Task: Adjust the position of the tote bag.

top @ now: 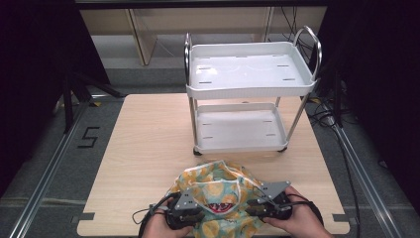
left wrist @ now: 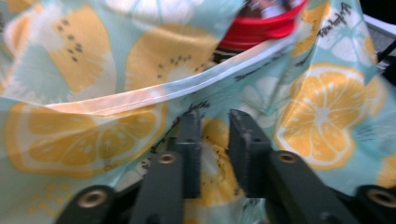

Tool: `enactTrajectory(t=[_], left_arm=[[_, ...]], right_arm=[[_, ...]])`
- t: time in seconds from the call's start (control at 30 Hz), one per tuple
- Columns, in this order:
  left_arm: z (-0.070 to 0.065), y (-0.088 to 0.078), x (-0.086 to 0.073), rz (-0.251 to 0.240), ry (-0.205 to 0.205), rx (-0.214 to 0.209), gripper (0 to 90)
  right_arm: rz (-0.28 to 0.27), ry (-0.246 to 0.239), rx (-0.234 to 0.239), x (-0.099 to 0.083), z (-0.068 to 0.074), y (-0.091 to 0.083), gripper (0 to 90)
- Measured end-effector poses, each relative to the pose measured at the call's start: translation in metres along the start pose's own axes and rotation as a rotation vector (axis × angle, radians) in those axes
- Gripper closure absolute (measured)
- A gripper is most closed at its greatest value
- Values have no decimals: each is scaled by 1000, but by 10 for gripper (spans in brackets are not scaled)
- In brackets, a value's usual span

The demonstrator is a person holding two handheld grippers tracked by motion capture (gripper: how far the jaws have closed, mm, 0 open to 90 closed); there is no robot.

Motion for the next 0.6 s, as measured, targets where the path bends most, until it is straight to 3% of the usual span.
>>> enactTrajectory(t=[0.1, 0.2, 0.23, 0.37, 0.4, 0.43, 0.47, 0.5, 0.6], left_arm=[[-5, -18, 2, -58, -22, -7, 604], [-8, -41, 7, -156, -69, -8, 534], [-6, -49, 10, -182, -75, 8, 509], [16, -77, 17, -240, -67, 127, 418], [23, -81, 18, -240, -80, 160, 396], [32, -83, 15, -218, -87, 167, 376], [40, -81, 13, -234, -124, 175, 358], [51, -80, 7, -192, -128, 164, 338], [68, -68, -7, -165, -221, 147, 316]], right_arm=[[-56, -2, 28, 4, 4, -16, 599], [-153, 0, 43, 13, 1, -35, 519], [-198, 1, 27, 17, -3, -41, 489], [-260, 63, -24, 29, -26, -51, 450], [-246, 89, -8, 31, -32, -50, 440], [-234, 130, 0, 32, -36, -46, 428], [-215, 138, -3, 33, -41, -43, 423], [-194, 145, -4, 34, -45, -39, 423], [-154, 177, 17, 33, -53, -25, 419]])
Point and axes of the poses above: each handheld gripper's, and its own axes: y roughly forward along the jaws, x roughly out of its top, z roughly to its left, the point moved 1 cm from there along y, roughly forward along the jaws, and after that the axes turned 9 degrees about y, right-handed, at the moved point
